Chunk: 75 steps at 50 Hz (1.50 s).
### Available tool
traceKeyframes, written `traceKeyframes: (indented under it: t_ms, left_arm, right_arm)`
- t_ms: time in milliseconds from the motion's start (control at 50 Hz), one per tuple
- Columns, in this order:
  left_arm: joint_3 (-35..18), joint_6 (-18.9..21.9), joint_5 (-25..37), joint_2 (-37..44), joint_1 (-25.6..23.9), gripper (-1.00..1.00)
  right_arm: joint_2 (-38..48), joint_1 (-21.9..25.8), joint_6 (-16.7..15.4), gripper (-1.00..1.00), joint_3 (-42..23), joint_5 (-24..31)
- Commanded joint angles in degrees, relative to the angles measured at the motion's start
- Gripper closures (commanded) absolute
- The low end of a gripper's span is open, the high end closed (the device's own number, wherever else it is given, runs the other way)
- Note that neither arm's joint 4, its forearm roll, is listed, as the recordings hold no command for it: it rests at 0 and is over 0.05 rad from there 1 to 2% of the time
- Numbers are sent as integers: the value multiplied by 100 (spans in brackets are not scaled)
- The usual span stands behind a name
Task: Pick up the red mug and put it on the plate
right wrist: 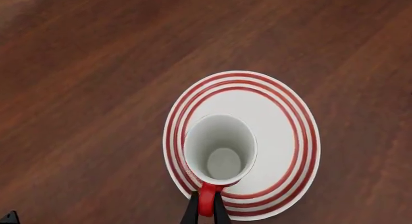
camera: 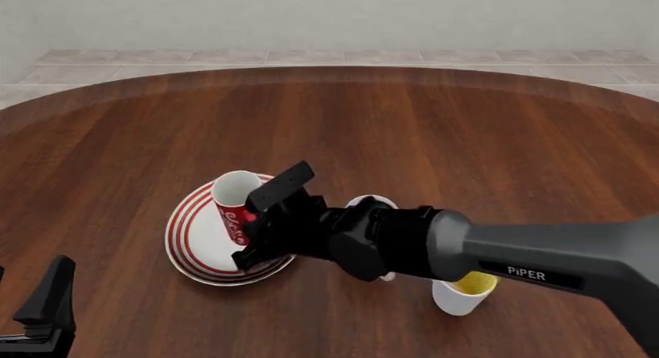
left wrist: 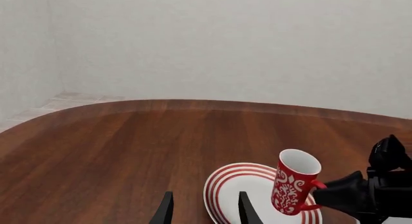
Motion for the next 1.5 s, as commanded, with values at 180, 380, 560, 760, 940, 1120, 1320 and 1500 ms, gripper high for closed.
traceKeyframes:
  t_ms: [180,380,560,760,940,1120,1320,1500]
  left_arm:
    - [43,-40,-42,0,30,-100]
    - [32,-58,-39,0,40,-100]
    - [-5,-69,-10,0,43,-100]
    - [11,-68,-27,0,45,-100]
    - [46,-70,-58,0,51,-100]
    - [3,-64,-15,0,50,-100]
    - [11,-69,-21,0,56,-100]
    - [-15,-80,9,0,62,-100]
  right_arm:
    - [128,-128,-27,100,-191,28]
    - [198,-209,-49,100,-287,65]
    - [243,-271,-61,100,-361,97]
    - [313,-344,-35,100,-402,81]
    - [372,-362,-7,100,-431,63]
    - [445,-375,-10,100,-445,39]
    - [502,-379,-33,100,-517,74]
    - [577,-334,-37,100,-614,119]
